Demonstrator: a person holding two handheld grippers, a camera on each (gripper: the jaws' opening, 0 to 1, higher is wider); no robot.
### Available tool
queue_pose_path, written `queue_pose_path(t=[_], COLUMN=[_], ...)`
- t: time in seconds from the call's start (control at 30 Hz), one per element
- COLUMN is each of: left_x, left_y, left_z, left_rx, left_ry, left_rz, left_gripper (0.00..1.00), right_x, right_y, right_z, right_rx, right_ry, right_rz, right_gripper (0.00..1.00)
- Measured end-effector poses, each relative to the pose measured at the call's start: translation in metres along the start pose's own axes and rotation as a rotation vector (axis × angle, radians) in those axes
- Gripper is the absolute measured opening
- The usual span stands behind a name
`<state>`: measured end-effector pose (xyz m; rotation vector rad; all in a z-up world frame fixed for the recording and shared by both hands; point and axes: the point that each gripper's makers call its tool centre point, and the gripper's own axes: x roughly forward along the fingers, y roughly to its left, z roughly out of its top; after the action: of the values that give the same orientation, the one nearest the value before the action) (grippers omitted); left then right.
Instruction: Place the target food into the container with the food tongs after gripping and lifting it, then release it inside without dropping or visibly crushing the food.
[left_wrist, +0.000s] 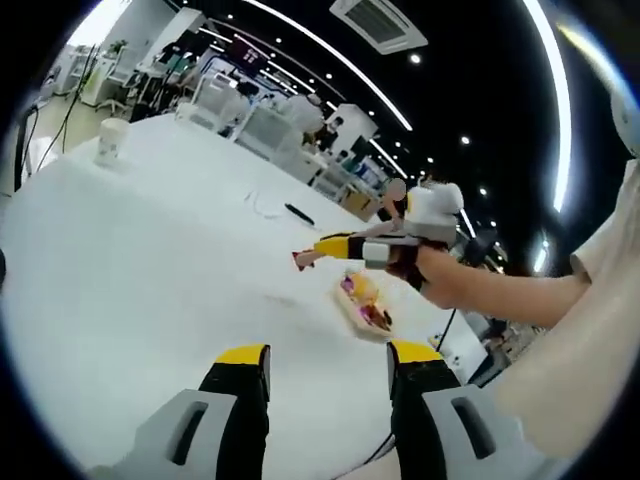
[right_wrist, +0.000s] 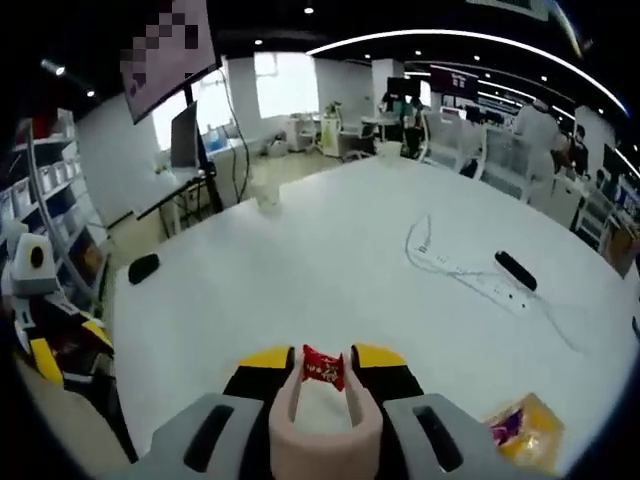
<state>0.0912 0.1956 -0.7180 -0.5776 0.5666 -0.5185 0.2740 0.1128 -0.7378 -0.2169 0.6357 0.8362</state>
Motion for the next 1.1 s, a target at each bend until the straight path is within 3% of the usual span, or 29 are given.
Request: queue_pose_path(t=[0.57,1.1], left_x=[0.009,0.013], left_y=[-0.018,-0.035], left_z=[-0.005,-0.016], left_rx=[0.048,0.068], left_ry=[0.023,0.039], left_rz=[-0.049,-0.078], left_gripper=[0.46,0.46], right_x=[-0.037,-0.066], right_y=[-0.019,-0.039], right_z=[0.012,0.006], right_rx=[0.058,0.102], right_ry=[-0.073,-0.113], right_rz=[-0.057,-0.107], right_gripper=[0.21,0.21])
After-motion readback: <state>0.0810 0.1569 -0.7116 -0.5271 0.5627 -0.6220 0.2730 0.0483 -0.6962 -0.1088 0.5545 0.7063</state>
